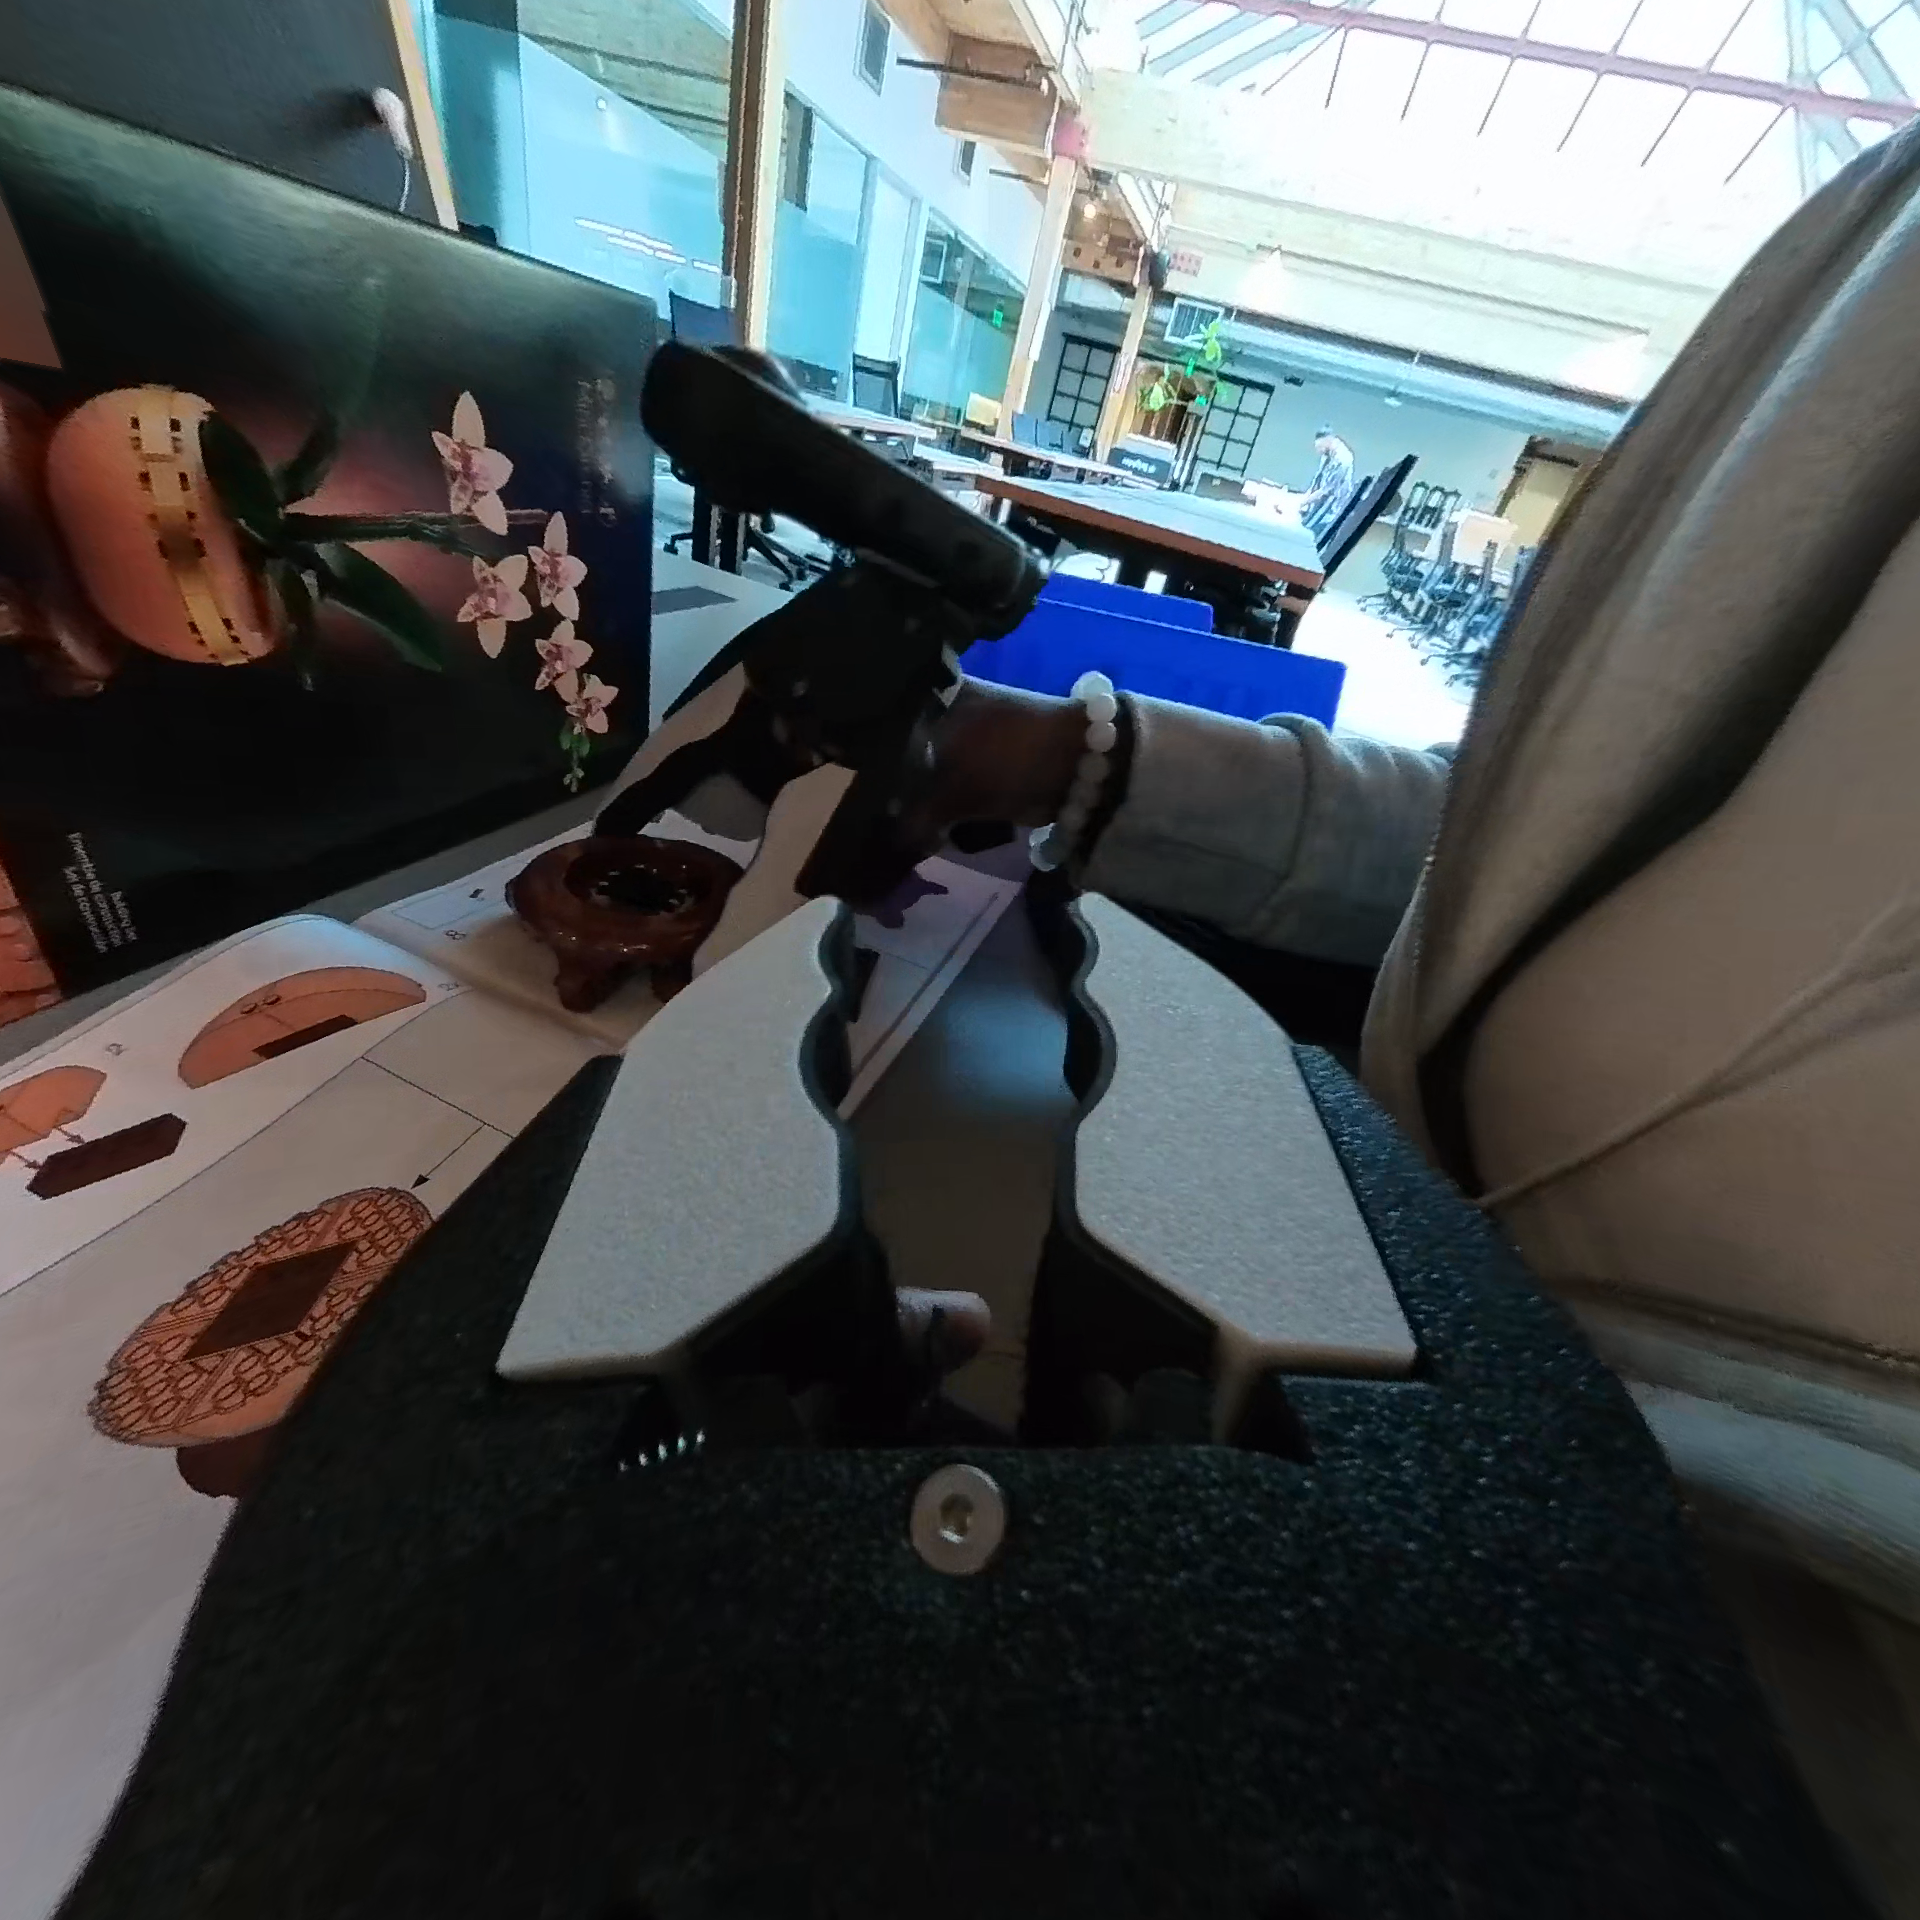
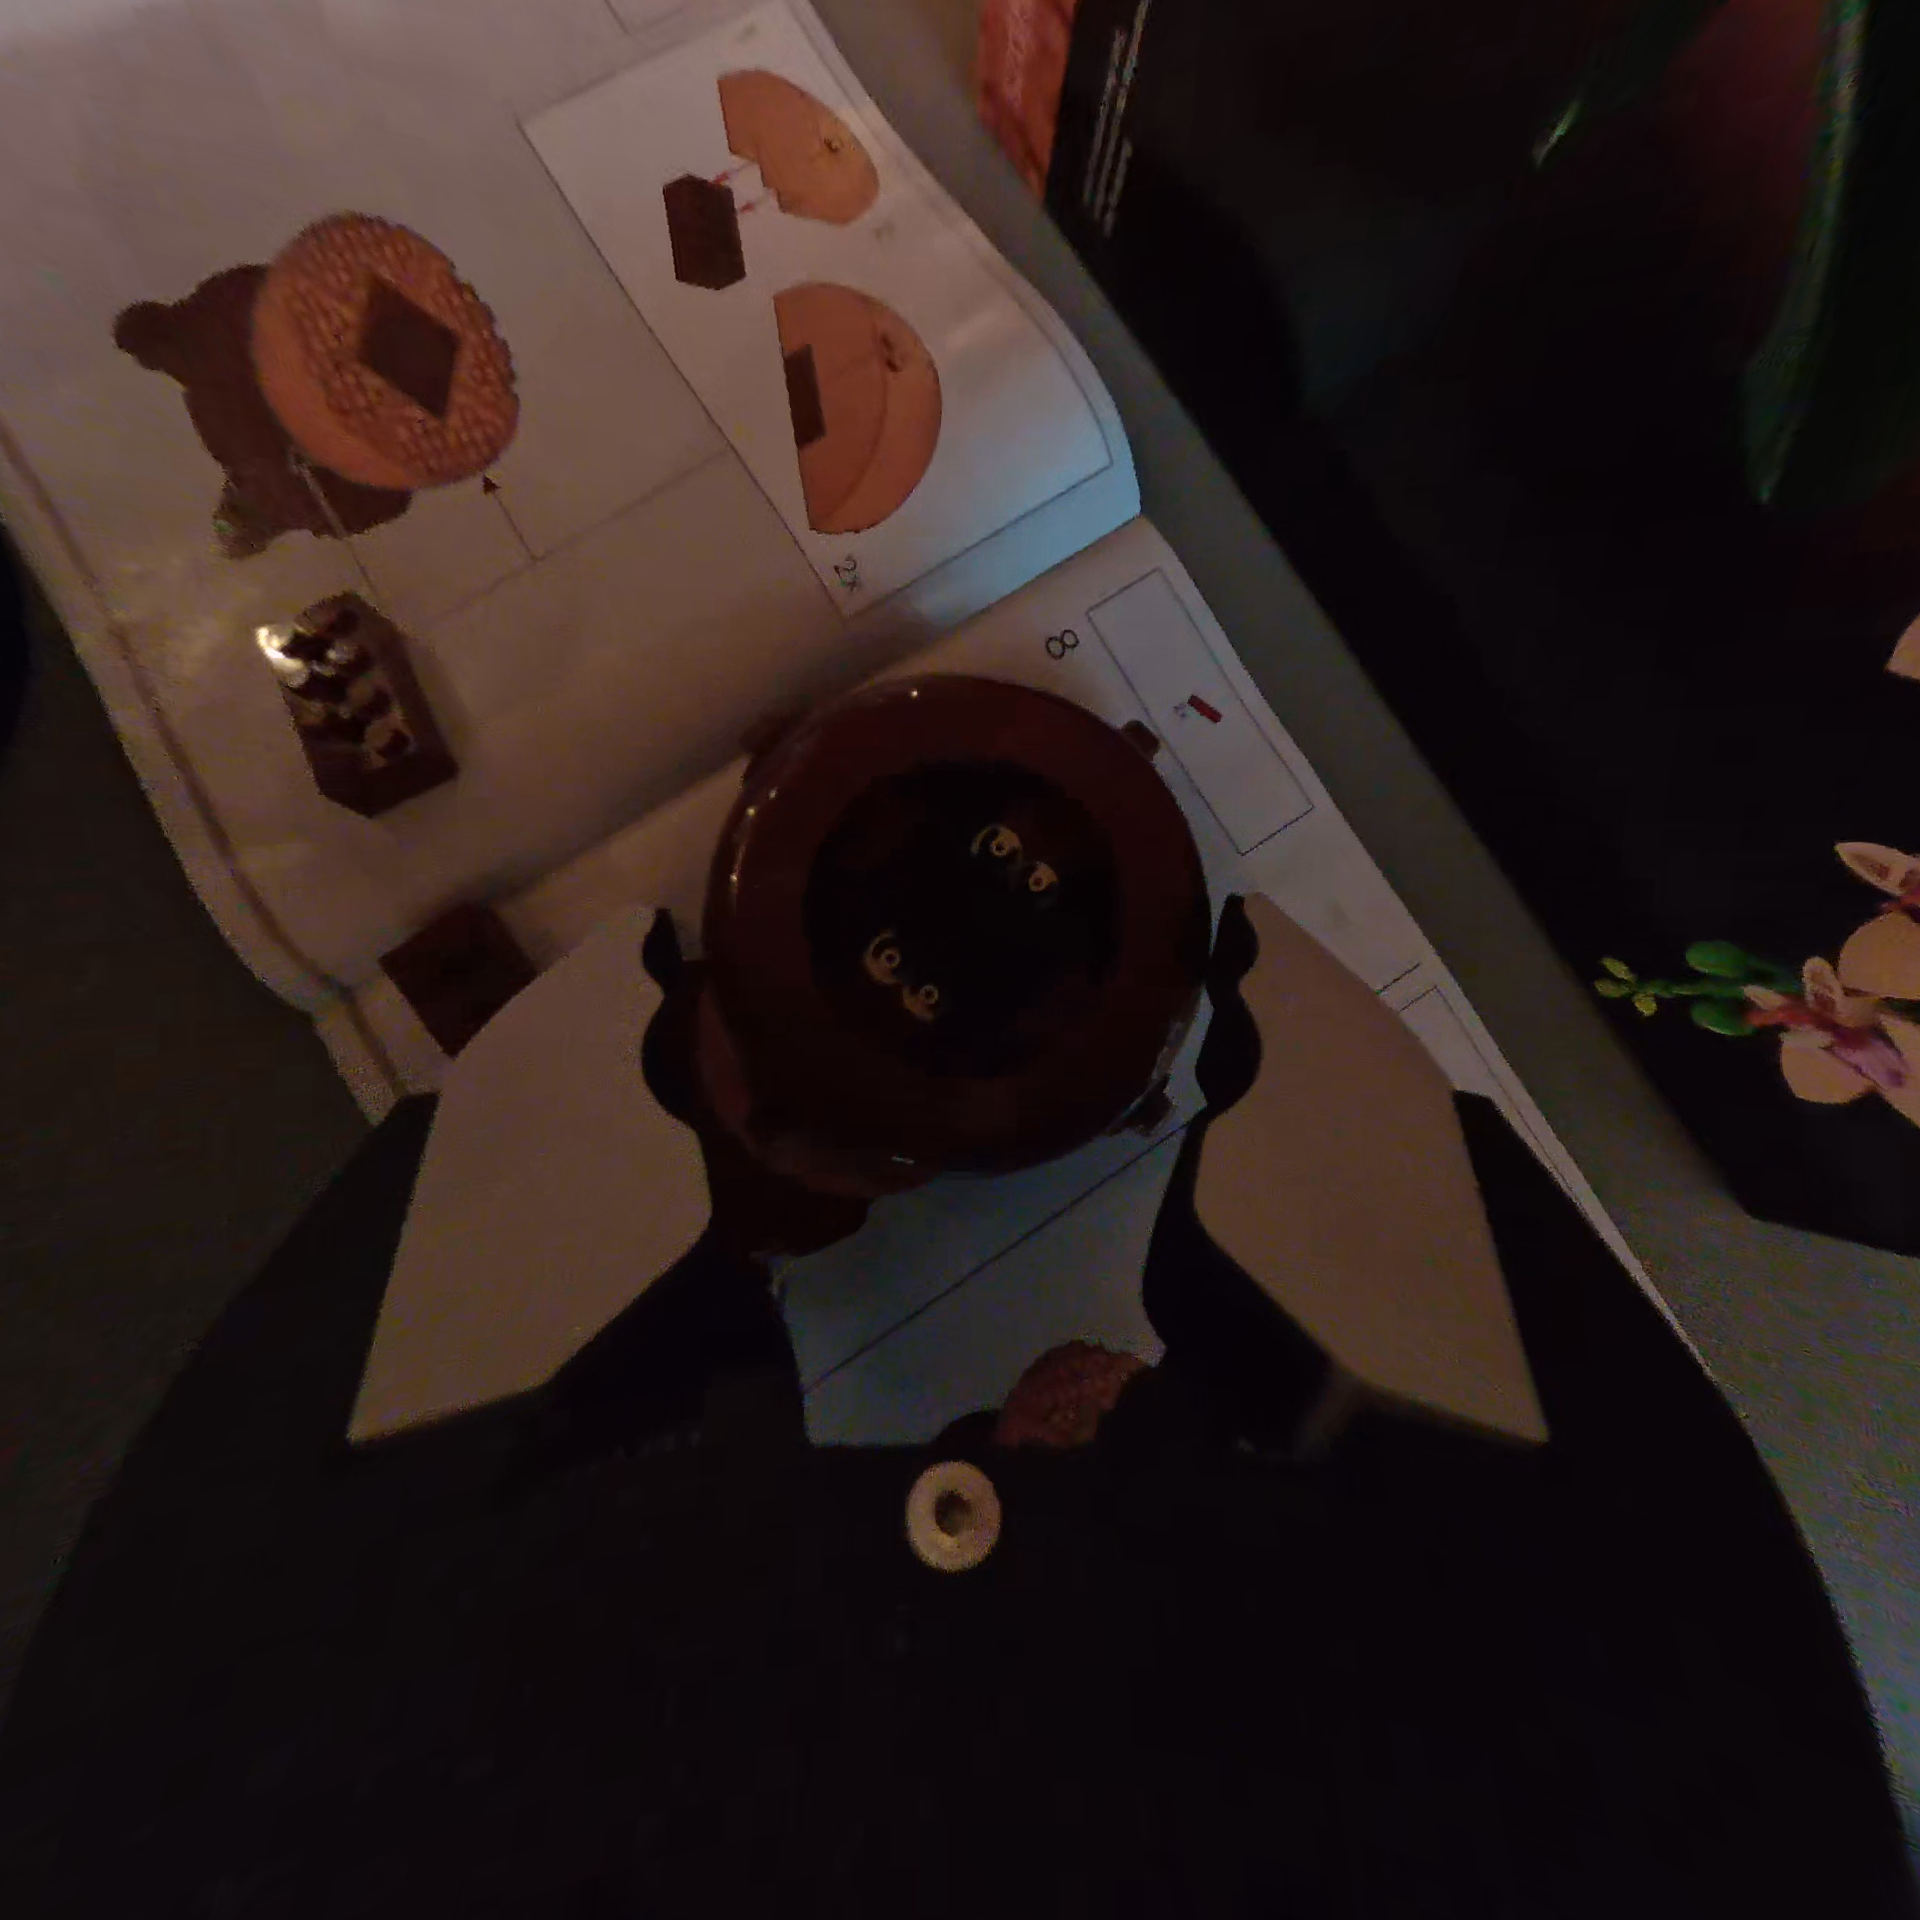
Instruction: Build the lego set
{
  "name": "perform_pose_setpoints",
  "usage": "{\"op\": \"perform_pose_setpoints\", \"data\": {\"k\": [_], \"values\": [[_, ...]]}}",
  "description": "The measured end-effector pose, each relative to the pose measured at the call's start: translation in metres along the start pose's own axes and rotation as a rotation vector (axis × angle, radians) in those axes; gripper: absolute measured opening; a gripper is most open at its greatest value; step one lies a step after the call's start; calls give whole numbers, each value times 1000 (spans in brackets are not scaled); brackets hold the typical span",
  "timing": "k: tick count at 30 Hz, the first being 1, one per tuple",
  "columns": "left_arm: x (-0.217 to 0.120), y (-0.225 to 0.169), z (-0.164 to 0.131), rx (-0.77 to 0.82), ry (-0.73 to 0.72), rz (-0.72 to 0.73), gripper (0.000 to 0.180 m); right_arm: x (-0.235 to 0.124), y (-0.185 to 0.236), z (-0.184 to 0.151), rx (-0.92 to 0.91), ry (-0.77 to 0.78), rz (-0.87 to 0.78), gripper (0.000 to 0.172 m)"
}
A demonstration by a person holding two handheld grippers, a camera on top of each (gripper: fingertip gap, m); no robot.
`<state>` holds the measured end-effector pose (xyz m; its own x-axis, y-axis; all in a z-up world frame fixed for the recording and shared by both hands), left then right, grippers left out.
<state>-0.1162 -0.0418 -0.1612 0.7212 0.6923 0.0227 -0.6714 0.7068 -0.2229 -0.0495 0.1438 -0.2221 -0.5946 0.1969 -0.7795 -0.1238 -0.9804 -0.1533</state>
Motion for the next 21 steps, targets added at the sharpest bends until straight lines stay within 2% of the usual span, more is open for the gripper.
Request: {"op": "perform_pose_setpoints", "data": {"k": [12,21], "values": [[0,-1,0,1,-3,-19,37,1,0,6,-82,-65,108,91],[0,-1,0,-6,-7,-21,37,0,-4,12,-121,-83,86,91]]}}
Point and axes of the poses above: each gripper's, where its closed fingertips meet, x out along the fingers, z out of its top, y = z × x across the jaws, the point moved 6 cm from there along -x, back along the fingers, and after that the axes turned 7 degrees about -z, right-handed, at the moved point
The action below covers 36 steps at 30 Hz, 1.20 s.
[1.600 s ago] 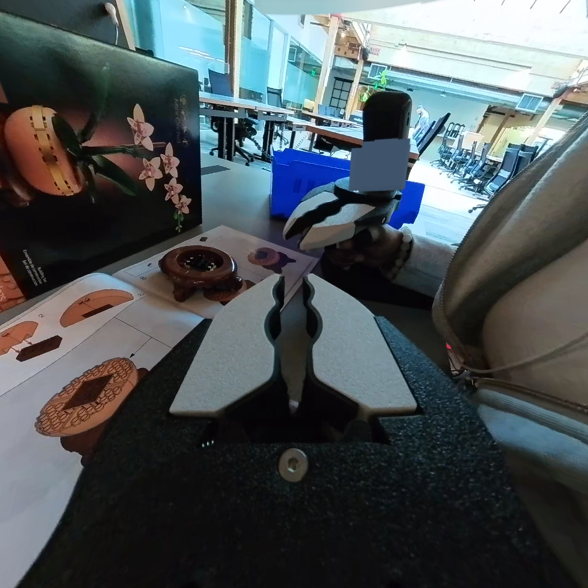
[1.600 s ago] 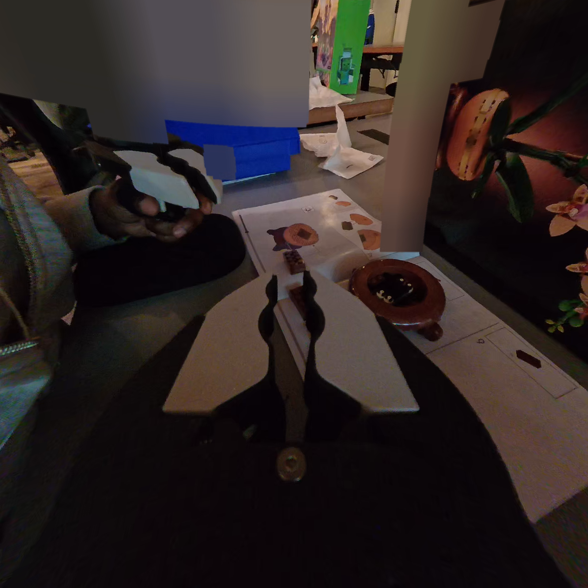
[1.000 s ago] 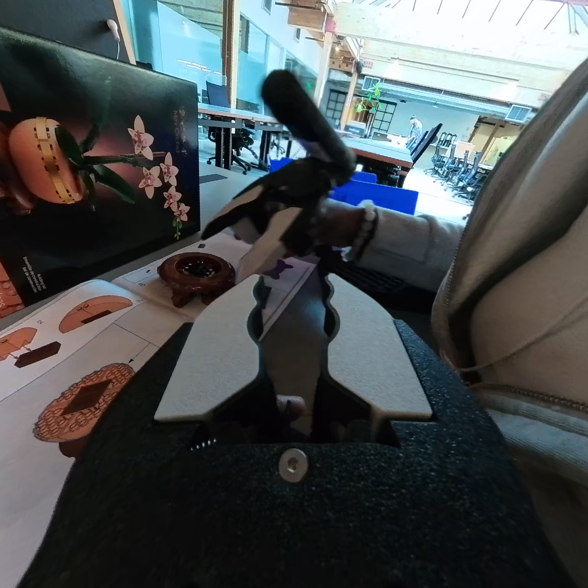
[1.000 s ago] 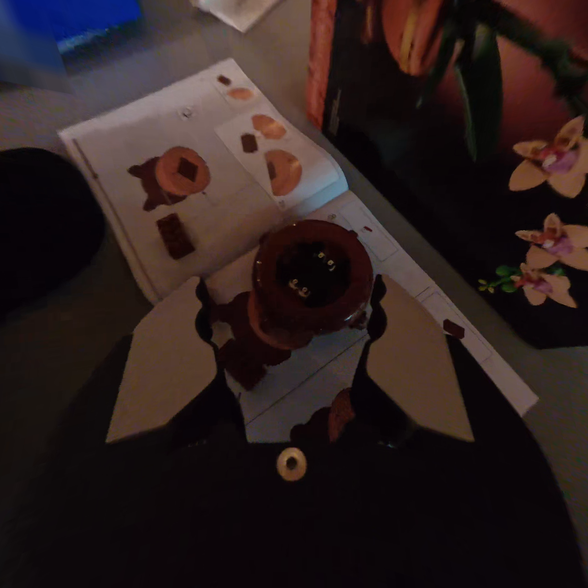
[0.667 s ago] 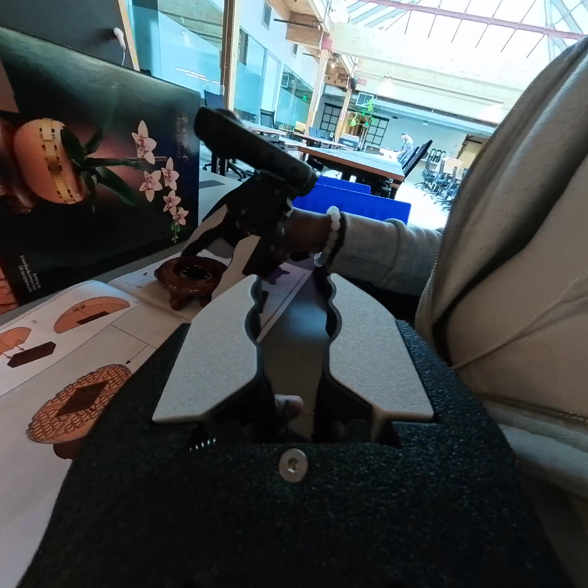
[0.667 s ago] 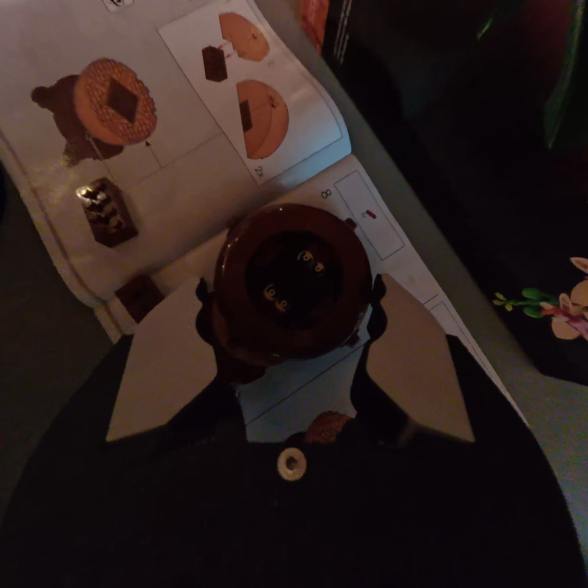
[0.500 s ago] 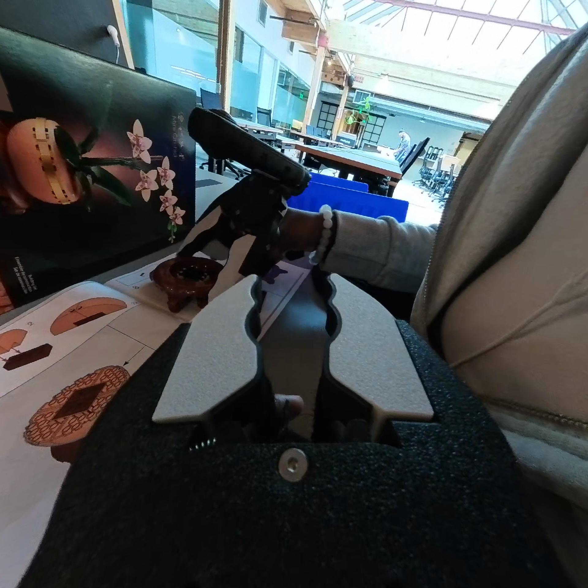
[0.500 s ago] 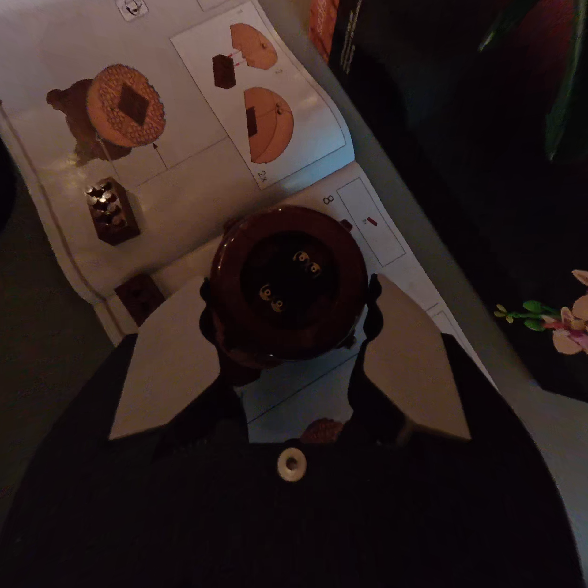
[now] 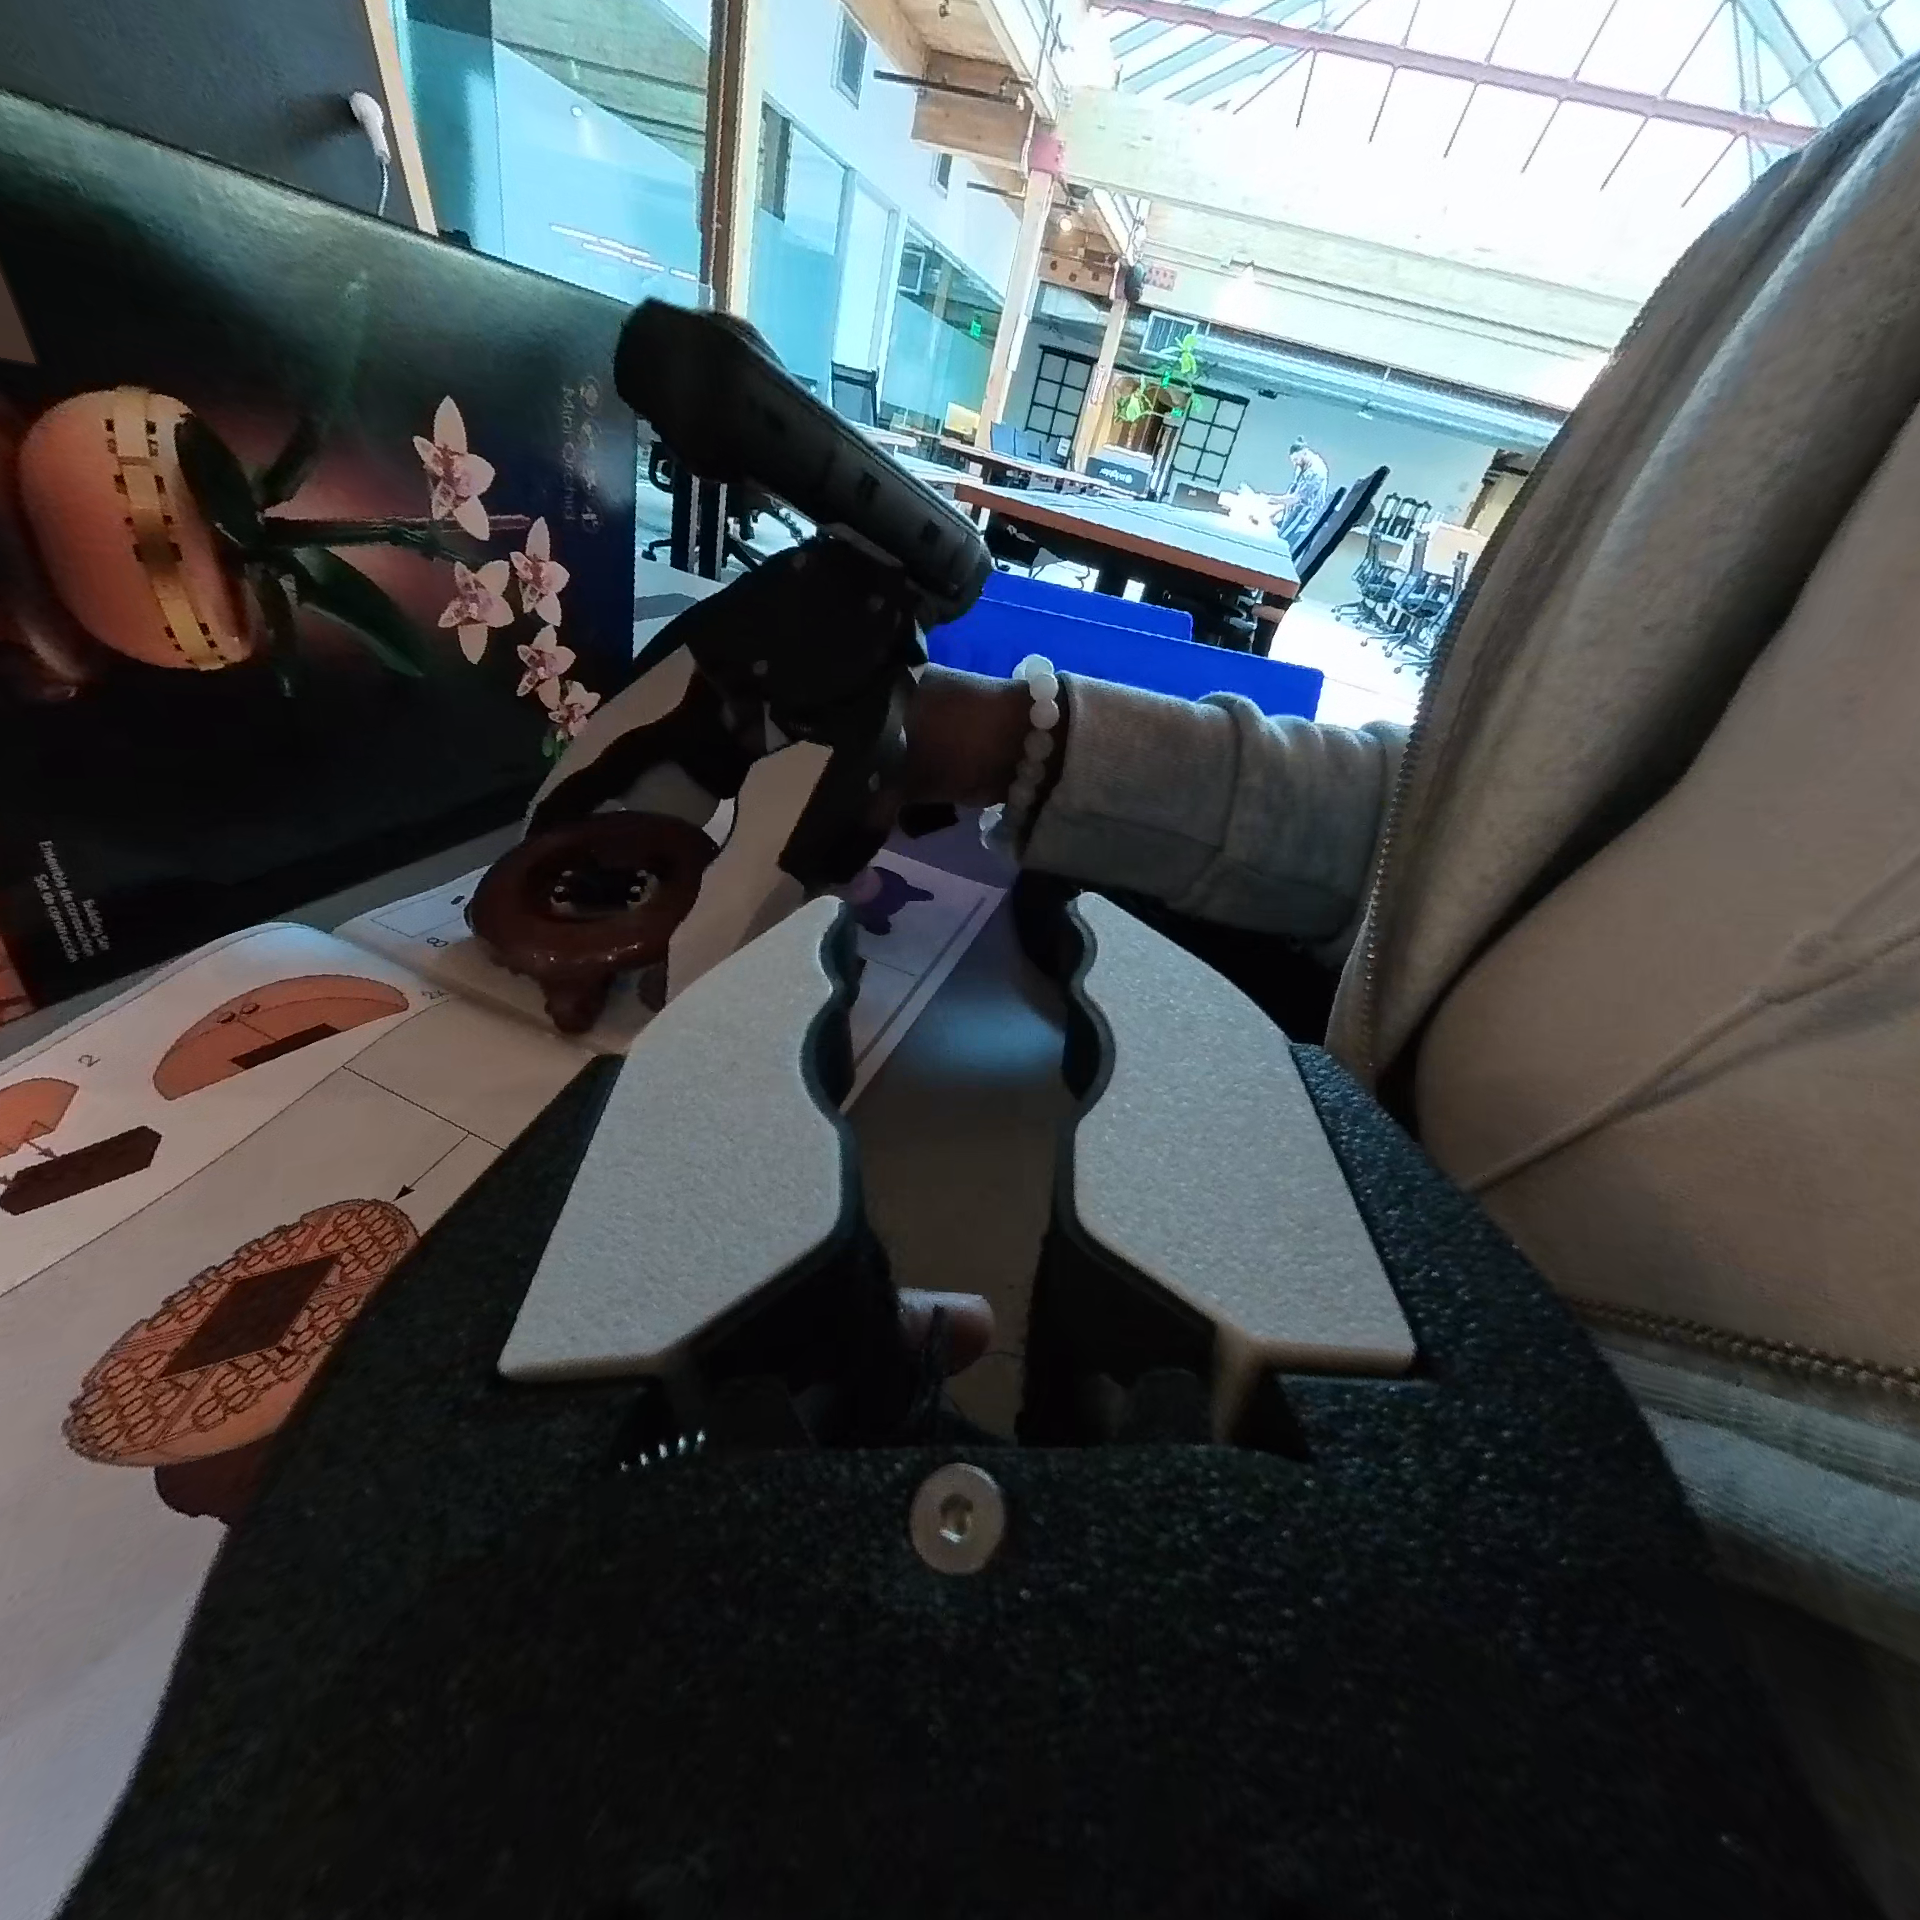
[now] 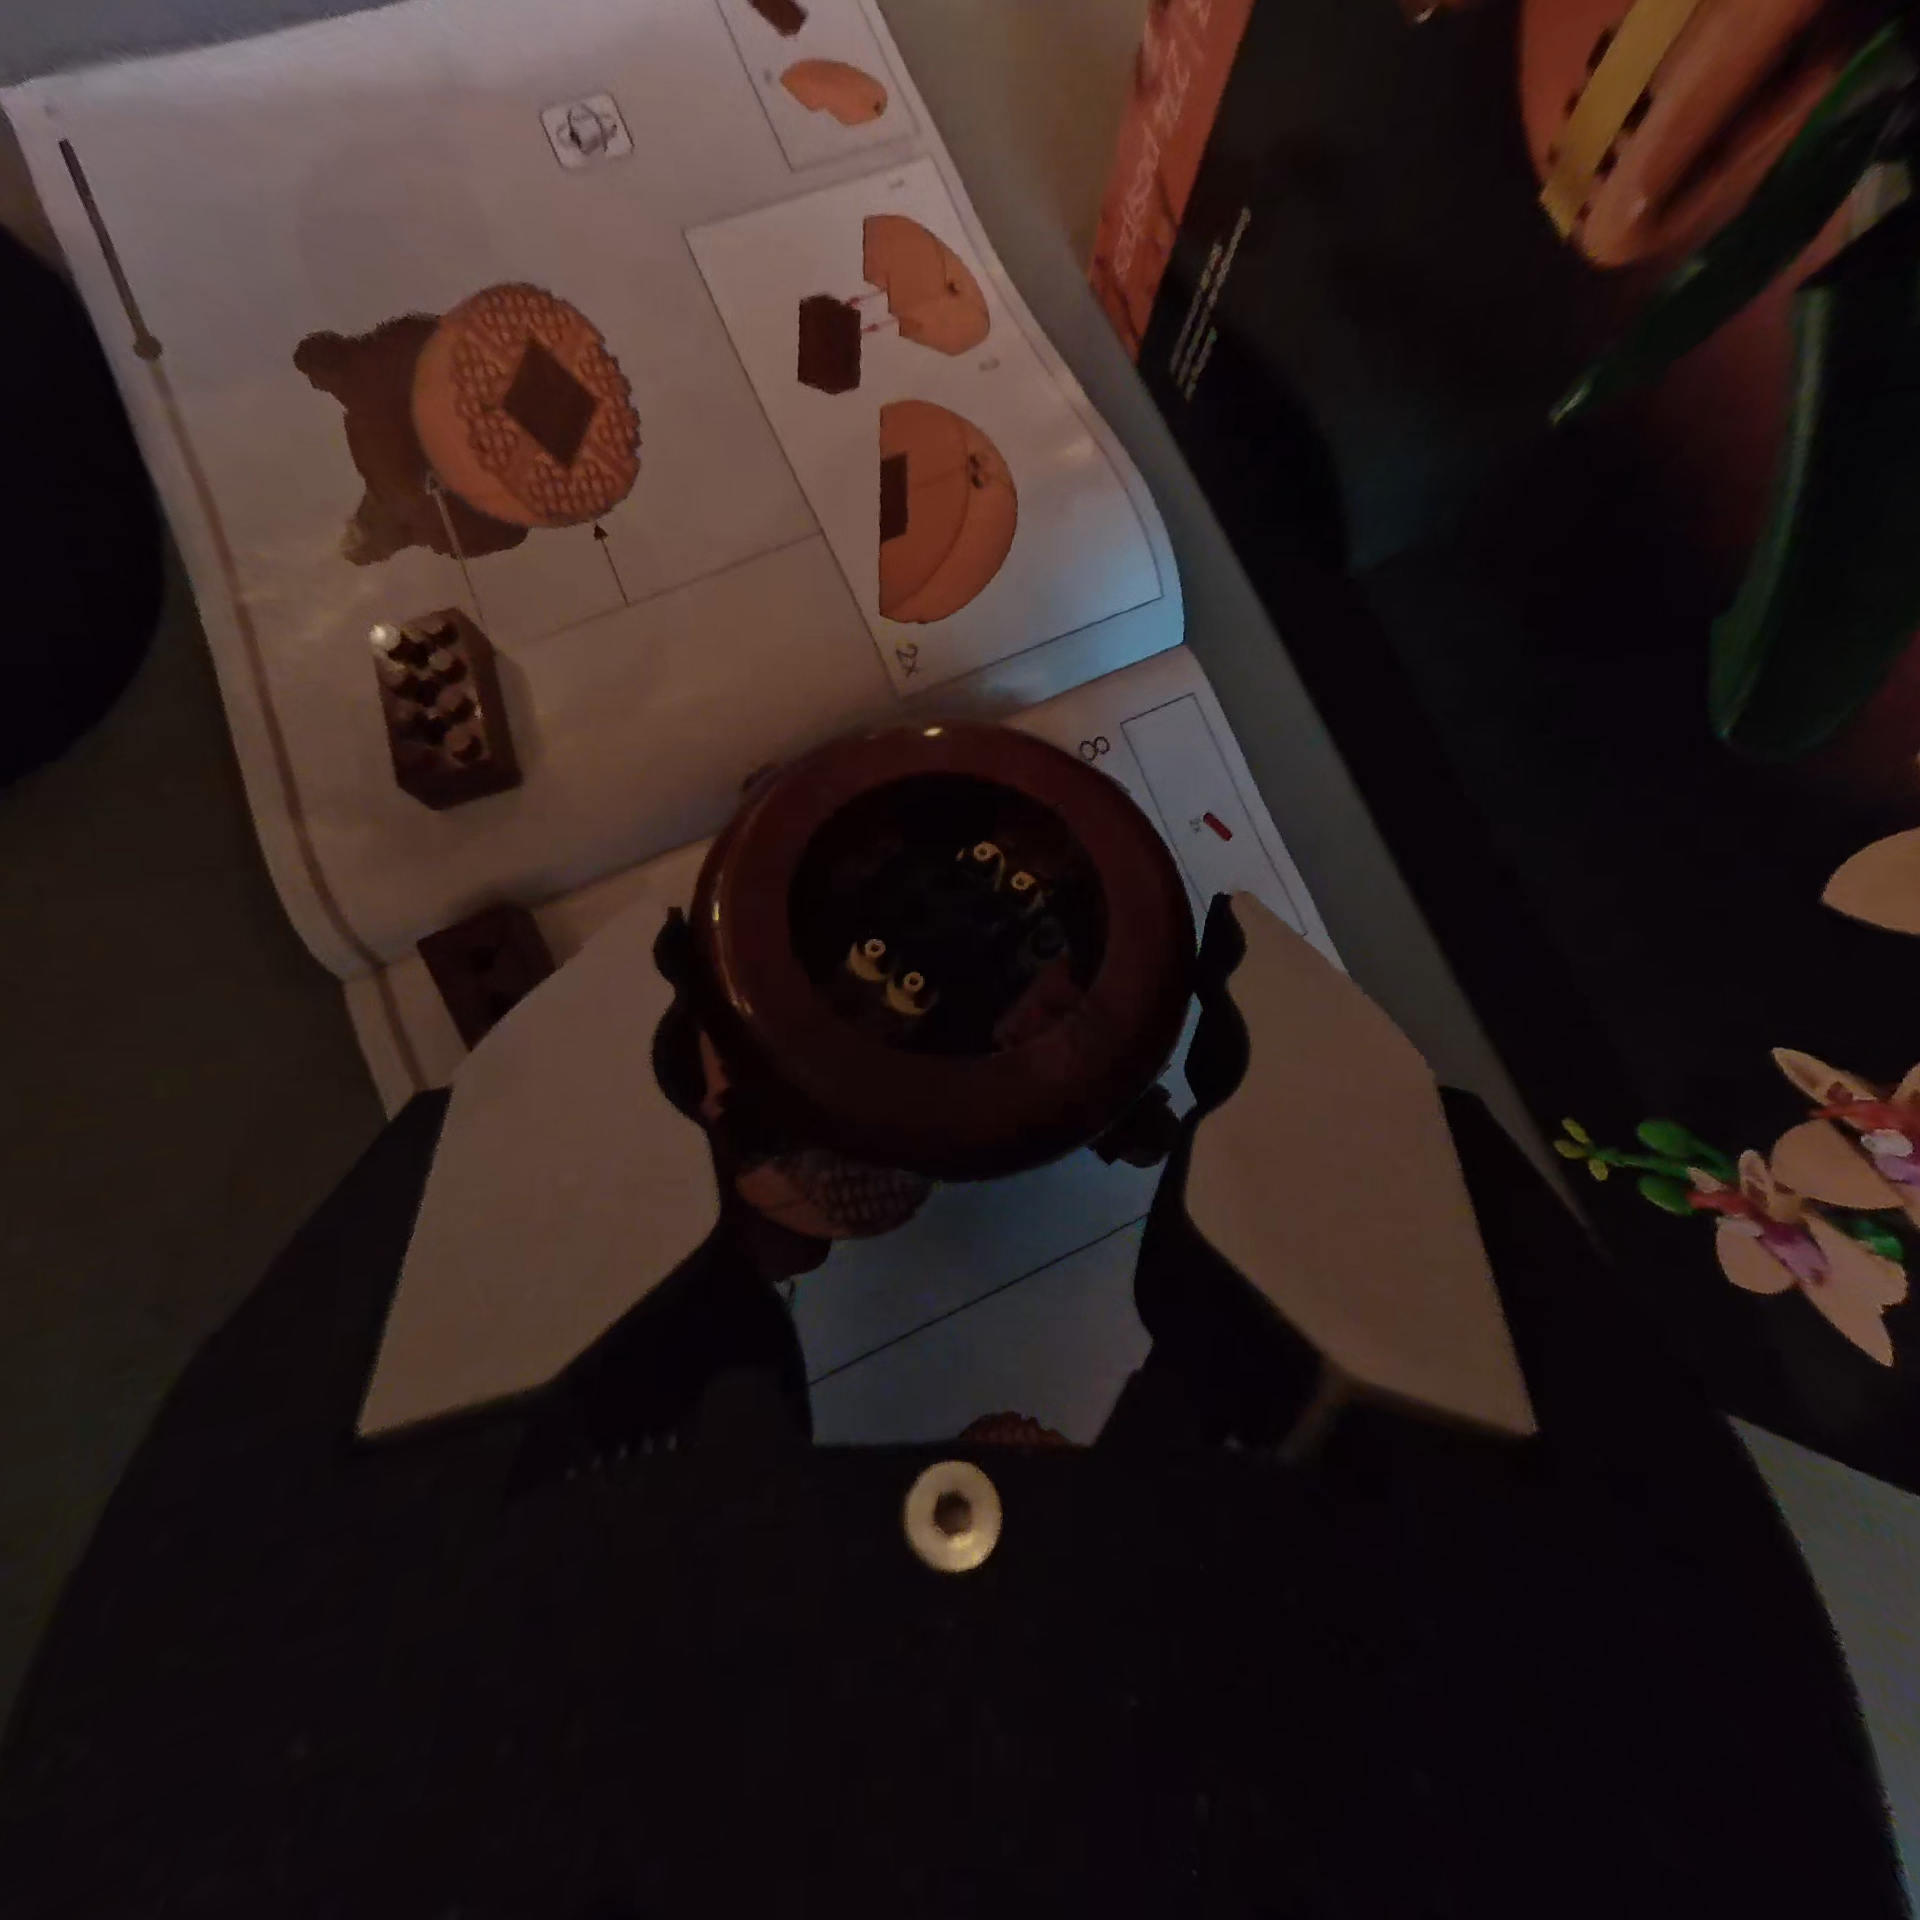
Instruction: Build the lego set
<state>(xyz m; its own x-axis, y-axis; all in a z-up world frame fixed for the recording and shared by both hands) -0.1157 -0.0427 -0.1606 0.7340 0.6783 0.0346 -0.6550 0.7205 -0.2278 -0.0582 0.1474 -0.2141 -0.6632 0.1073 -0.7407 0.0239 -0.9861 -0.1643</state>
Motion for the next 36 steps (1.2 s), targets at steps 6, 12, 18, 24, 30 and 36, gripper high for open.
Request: {"op": "perform_pose_setpoints", "data": {"k": [6,12,18,24,30,36], "values": [[0,0,0,2,0,-1,37,-3,3,-5,-110,0,47,91],[0,-1,0,6,2,-3,36,-5,4,-10,-312,24,171,91],[1,-1,-1,5,5,-1,36,-9,-5,-5,-249,-12,196,91],[0,-1,0,3,-4,-8,36,-73,-27,14,-88,-320,-32,86],[0,0,0,4,-4,-9,32,-203,-33,-3,58,-749,-376,43],[1,-5,-1,54,20,-28,1,-273,-14,-58,64,-763,-589,0]]}}
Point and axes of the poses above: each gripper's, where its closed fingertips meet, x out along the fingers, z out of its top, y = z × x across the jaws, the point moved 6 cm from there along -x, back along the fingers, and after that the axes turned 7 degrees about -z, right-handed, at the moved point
